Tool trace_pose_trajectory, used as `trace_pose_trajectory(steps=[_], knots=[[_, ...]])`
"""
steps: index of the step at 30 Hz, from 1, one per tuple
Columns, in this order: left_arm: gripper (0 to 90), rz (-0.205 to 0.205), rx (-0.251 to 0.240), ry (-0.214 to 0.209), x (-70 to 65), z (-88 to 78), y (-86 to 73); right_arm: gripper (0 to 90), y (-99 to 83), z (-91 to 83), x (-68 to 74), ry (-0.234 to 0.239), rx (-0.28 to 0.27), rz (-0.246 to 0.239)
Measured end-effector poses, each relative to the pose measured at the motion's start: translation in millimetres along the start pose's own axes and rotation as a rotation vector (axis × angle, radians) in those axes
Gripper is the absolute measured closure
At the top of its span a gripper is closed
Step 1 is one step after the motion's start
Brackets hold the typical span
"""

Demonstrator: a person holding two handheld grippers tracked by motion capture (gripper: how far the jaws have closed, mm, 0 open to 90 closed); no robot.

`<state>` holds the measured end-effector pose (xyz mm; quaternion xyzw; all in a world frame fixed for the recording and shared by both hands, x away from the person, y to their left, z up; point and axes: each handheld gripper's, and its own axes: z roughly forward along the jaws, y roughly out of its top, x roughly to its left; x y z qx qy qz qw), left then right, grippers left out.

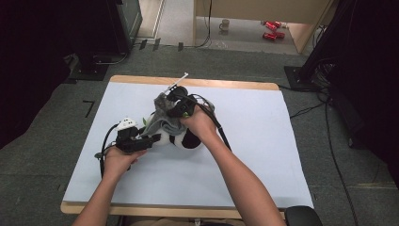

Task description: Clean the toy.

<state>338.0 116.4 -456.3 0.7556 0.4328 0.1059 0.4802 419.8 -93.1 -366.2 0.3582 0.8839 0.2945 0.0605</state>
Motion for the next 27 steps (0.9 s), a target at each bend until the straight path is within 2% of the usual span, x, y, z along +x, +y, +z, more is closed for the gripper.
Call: trace_pose_trajectory(steps=[2,5,8,10,13,19,24,27], knots=[[37.4,0.000,0.000,-0.001,-0.8,0.0,-0.1,78.0,-4.1,-2.7,-9.1,-0.029,0.007,0.018],[37.5,0.002,0.000,-0.003,-1.1,0.0,-0.4,78.0,-8.5,-6.5,-20.6,-0.041,0.003,0.044],[37.4,0.015,0.003,-0.009,-0.3,-0.6,-2.0,78.1,-9.8,-11.4,-27.4,-0.059,-0.016,0.067],[36.8,0.022,0.000,-0.017,0.7,-0.9,-3.1,78.3,-9.9,-17.1,-33.1,-0.071,-0.037,0.101],[36.5,0.027,0.005,-0.020,1.2,-1.4,-3.6,78.5,-9.2,-28.4,-40.9,-0.046,-0.080,0.155],[36.5,0.036,0.009,-0.015,1.0,-1.5,-4.0,78.5,-10.9,-55.3,-53.1,-0.038,-0.162,0.206],[36.6,0.035,0.007,-0.011,1.0,-1.3,-4.4,78.4,-22.2,-69.6,-67.0,-0.067,-0.169,0.225],[36.6,0.026,0.008,-0.009,0.2,-1.2,-4.2,78.4,-35.1,-67.4,-75.1,-0.051,-0.165,0.254]])
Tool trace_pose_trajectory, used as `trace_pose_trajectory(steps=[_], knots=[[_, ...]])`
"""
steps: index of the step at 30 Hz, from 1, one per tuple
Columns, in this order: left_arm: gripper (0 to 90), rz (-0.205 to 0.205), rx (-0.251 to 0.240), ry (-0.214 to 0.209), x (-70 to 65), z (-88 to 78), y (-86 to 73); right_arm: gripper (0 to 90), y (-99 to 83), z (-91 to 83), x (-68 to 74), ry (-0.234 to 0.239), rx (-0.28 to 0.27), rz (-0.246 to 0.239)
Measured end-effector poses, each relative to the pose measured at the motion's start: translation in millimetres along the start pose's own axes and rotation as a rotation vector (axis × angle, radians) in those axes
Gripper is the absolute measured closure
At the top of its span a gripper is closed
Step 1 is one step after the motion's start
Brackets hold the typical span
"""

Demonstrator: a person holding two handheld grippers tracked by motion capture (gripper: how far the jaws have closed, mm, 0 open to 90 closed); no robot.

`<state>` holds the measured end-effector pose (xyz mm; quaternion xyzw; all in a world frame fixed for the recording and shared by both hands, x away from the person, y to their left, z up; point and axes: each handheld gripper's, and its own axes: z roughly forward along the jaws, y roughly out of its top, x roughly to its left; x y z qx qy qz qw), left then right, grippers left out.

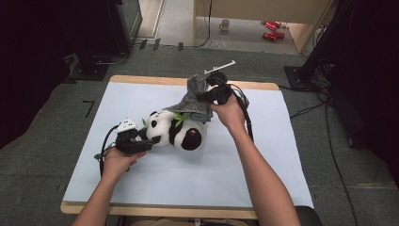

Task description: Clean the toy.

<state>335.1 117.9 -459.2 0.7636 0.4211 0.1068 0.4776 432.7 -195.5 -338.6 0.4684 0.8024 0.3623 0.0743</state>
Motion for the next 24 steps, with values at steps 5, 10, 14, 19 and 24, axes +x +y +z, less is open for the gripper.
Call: trace_pose_trajectory(steps=[5,10,14,19,24], knots=[[36.7,-0.004,0.003,0.002,-0.3,0.1,0.2,78.3,-18.2,13.0,-8.2,0.015,0.009,0.034],[37.0,-0.004,0.001,0.006,-1.8,0.8,0.5,78.0,-33.4,22.4,-14.4,0.009,-0.017,0.044],[37.0,0.001,0.000,0.008,-2.4,0.9,0.3,77.9,-41.4,21.5,-20.3,-0.013,-0.025,0.034],[37.0,0.004,0.001,0.008,-3.2,0.9,0.2,77.9,-51.7,18.9,-25.6,-0.004,-0.039,0.044],[37.0,0.003,0.001,0.007,-2.6,0.7,-0.2,78.0,-61.5,14.1,-34.1,-0.025,-0.044,0.071]])
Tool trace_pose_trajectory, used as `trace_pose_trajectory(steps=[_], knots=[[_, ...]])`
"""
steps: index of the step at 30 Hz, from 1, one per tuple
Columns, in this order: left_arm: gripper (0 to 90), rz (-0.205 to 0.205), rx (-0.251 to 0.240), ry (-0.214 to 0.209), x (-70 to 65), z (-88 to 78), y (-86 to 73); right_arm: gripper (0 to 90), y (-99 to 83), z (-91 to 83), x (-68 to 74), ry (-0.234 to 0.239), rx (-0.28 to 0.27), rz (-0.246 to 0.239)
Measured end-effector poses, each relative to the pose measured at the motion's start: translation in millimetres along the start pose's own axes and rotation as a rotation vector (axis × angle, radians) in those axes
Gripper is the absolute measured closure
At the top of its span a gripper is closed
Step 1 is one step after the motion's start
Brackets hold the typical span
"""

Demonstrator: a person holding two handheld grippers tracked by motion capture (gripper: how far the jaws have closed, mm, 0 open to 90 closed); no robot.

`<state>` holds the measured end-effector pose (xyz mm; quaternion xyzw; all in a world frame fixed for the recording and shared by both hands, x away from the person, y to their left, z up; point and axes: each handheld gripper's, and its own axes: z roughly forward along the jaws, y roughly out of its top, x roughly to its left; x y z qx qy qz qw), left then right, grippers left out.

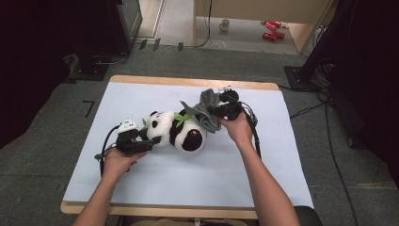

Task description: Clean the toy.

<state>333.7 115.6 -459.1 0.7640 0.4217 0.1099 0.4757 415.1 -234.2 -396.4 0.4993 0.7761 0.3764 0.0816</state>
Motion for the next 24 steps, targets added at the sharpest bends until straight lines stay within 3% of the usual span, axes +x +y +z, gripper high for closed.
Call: trace_pose_trajectory(steps=[7,10,16,20,24], knots=[[37.0,-0.007,-0.007,-0.012,2.6,-0.5,-2.0,78.1,-2.4,-11.5,-19.8,-0.037,0.032,0.044],[37.0,-0.006,-0.009,-0.009,2.2,-0.2,-2.1,78.2,5.4,-21.3,-21.1,-0.026,0.005,0.047],[37.0,-0.002,-0.006,-0.009,2.1,-0.3,-2.4,78.1,27.7,-30.9,-1.3,0.032,-0.062,0.019],[37.0,-0.003,-0.006,-0.008,2.0,-0.3,-2.3,78.0,34.7,-19.7,13.8,0.067,-0.058,0.000],[37.0,-0.003,-0.004,-0.008,2.0,-0.4,-2.3,78.1,34.8,-3.0,21.5,0.074,-0.022,0.002]])
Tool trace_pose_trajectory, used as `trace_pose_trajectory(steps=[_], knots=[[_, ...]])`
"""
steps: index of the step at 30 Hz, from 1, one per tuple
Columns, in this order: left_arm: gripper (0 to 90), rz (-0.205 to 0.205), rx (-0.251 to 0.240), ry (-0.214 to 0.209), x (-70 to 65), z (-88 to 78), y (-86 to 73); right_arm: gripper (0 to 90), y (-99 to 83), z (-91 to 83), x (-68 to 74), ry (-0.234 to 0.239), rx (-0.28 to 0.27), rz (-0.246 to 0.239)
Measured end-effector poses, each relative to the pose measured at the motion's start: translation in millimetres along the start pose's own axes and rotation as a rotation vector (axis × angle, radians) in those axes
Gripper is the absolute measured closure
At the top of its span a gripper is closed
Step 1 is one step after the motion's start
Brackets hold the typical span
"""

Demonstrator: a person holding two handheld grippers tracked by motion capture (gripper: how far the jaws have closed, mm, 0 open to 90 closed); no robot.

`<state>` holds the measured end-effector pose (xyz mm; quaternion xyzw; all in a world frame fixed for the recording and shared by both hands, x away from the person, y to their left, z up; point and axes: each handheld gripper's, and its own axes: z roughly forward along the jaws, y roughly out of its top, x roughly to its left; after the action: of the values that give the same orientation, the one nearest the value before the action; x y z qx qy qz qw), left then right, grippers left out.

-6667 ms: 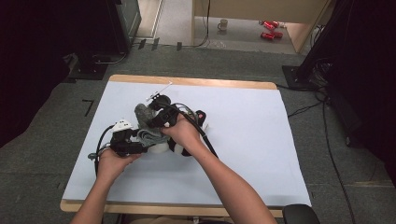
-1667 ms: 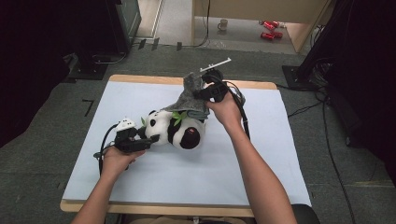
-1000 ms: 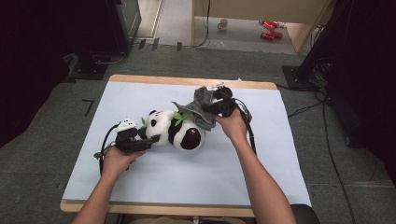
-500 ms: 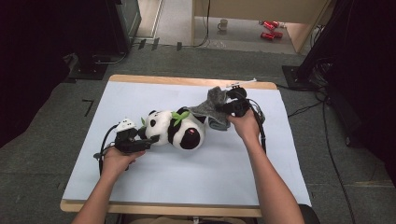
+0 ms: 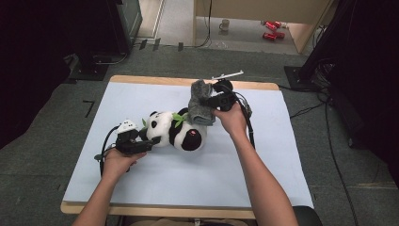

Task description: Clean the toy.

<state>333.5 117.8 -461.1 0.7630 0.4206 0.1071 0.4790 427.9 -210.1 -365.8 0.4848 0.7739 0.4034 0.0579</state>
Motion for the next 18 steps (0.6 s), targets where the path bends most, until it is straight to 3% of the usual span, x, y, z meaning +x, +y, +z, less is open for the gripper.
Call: trace_pose_trajectory(steps=[3,5,18], knots=[[37.1,0.003,0.002,0.003,-0.6,0.3,0.1,78.0,-5.9,12.0,2.6,-0.006,0.034,-0.008],[37.2,0.009,0.003,0.006,-1.3,0.5,0.1,78.0,-13.4,16.4,2.2,-0.004,0.028,-0.018],[37.3,0.013,0.002,0.002,-1.5,0.8,0.1,77.9,-37.6,0.1,-12.9,-0.011,-0.009,-0.008]])
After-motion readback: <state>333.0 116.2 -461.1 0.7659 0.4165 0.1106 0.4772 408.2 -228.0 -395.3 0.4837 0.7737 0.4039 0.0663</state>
